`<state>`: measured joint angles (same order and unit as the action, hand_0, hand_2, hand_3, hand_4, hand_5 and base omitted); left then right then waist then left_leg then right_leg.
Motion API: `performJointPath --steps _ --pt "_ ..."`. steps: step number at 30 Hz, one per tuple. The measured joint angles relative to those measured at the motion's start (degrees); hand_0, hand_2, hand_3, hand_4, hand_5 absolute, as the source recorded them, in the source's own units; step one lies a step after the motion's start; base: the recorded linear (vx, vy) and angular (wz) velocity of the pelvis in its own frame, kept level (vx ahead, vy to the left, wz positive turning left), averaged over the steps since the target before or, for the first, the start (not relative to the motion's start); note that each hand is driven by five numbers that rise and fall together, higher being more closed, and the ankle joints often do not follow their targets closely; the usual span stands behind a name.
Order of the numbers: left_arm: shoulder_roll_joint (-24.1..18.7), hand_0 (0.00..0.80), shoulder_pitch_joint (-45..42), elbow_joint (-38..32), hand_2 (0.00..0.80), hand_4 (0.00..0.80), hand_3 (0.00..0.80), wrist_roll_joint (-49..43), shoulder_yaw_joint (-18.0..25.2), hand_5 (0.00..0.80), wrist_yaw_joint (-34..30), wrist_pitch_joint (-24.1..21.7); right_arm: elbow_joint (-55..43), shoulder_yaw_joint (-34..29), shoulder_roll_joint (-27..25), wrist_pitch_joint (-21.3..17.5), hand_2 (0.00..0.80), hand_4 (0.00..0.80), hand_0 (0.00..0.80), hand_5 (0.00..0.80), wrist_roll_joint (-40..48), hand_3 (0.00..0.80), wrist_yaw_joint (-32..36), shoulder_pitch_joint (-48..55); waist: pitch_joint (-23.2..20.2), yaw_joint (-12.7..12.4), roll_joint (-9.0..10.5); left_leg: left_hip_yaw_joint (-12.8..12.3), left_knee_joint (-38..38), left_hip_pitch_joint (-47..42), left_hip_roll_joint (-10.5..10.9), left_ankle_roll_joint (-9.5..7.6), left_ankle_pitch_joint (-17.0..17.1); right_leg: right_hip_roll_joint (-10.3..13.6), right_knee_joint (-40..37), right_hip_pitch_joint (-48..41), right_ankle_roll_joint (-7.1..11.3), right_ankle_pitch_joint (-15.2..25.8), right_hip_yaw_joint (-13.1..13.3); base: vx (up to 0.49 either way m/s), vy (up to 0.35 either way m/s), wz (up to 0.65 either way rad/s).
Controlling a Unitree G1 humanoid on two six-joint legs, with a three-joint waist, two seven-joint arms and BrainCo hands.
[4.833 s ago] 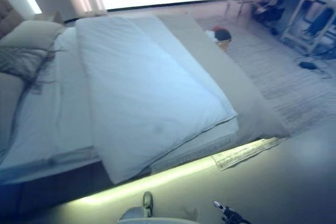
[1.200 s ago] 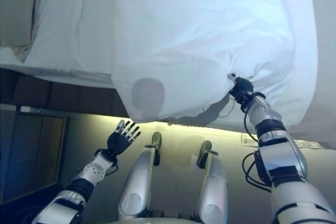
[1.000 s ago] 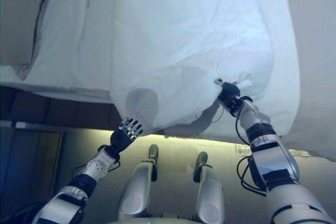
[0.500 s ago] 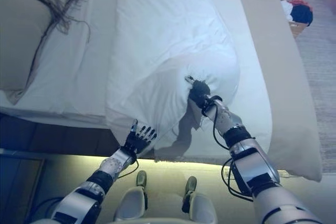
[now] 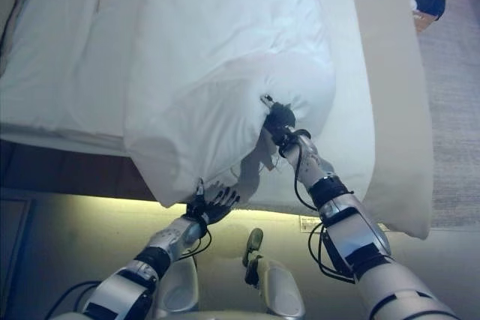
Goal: Make the bed neatly
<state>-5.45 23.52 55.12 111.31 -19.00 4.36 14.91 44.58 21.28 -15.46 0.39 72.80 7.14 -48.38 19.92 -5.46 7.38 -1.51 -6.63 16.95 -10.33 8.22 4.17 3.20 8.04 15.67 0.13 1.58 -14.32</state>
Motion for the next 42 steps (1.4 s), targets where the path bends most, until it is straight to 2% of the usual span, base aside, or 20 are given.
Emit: performJointPath --steps 10,16,19,21,27,31,36,42 --pt "0.1 0.000 -0.8 5.4 0.000 0.000 0.000 -2.5 0.7 0.000 1.3 3.6 -0.6 -0.1 -1.4 -0.1 0.800 0.800 0.800 0.800 0.0 0.800 0.0 -1.5 1.3 -0.7 -1.34 0.2 0.4 -0.1 0.1 -0.03 0.1 0.1 -0.3 -0.4 -0.01 0.0 -0.6 -0.006 -0.009 0.02" --pt "0.1 0.000 -1.1 4.4 0.000 0.000 0.000 -1.3 0.8 0.000 -5.5 3.2 -0.8 -0.1 -1.4 -0.1 0.800 0.800 0.800 0.800 0.7 0.800 0.1 -1.5 1.5 -0.6 -1.41 0.2 1.3 -0.6 0.1 -0.08 0.7 0.1 -0.3 -0.6 -0.03 0.0 -0.6 0.000 0.000 0.00" --pt "0.3 0.000 -1.0 1.1 0.000 0.000 0.000 -1.0 0.6 0.000 -9.5 -0.2 -1.2 -0.1 -1.4 -0.1 0.800 0.800 0.800 0.800 0.6 0.800 0.1 -1.4 1.5 -0.2 -1.41 0.2 1.5 -0.8 0.1 -0.11 0.7 0.1 -0.3 -0.6 -0.03 0.0 -0.6 0.000 0.000 0.00" --pt "0.6 0.000 -0.8 -2.3 0.000 0.000 0.000 0.0 1.1 0.000 -12.0 -4.3 -1.3 -0.3 -1.4 -0.1 0.800 0.800 0.800 0.800 0.6 0.800 0.3 -1.0 1.5 -0.2 -1.41 0.2 1.9 -1.2 0.2 -0.10 1.0 0.1 -0.3 -0.9 -0.02 0.0 -0.6 0.000 0.000 0.00" --pt "1.2 0.000 4.1 -4.9 0.000 0.000 0.000 0.3 5.4 0.000 -15.2 -11.7 -2.3 -1.3 -1.0 -0.1 0.800 0.800 0.800 0.800 0.6 0.800 1.2 1.5 1.5 0.1 -1.37 0.2 2.0 -2.0 0.2 -0.11 1.0 0.1 -0.4 -1.6 0.00 0.0 -0.6 0.012 -0.004 0.00" --pt "1.3 0.000 4.3 -5.3 0.000 0.000 0.000 0.3 8.4 0.000 -17.0 -13.4 -4.8 -2.1 -0.3 0.0 0.800 0.800 0.800 0.800 1.0 0.800 2.5 5.6 1.6 1.3 -0.93 0.2 2.5 -3.6 0.1 -0.11 1.0 0.0 -1.1 -3.5 0.01 0.0 -0.6 0.051 -0.011 0.02" --pt "1.2 0.000 4.9 -8.4 0.000 0.000 0.000 0.7 13.6 0.000 -19.7 -16.2 -8.5 -2.6 1.5 0.1 0.800 0.800 0.800 0.800 0.9 0.800 3.1 10.9 1.4 3.0 0.58 0.0 3.0 -4.4 0.0 -0.10 1.0 -0.4 -2.1 -4.4 0.11 0.3 -0.5 0.041 -0.027 0.00" --pt "-0.3 0.000 5.4 -9.2 0.000 0.000 0.000 0.9 15.9 0.000 -20.5 -17.2 -9.6 -2.6 1.7 1.3 0.800 0.800 0.800 0.800 0.9 0.800 3.7 13.1 1.0 3.0 1.67 -0.1 4.1 -6.5 -0.2 -0.07 1.0 -0.9 -4.1 -7.0 0.21 0.6 -0.5 0.043 -0.014 0.01"
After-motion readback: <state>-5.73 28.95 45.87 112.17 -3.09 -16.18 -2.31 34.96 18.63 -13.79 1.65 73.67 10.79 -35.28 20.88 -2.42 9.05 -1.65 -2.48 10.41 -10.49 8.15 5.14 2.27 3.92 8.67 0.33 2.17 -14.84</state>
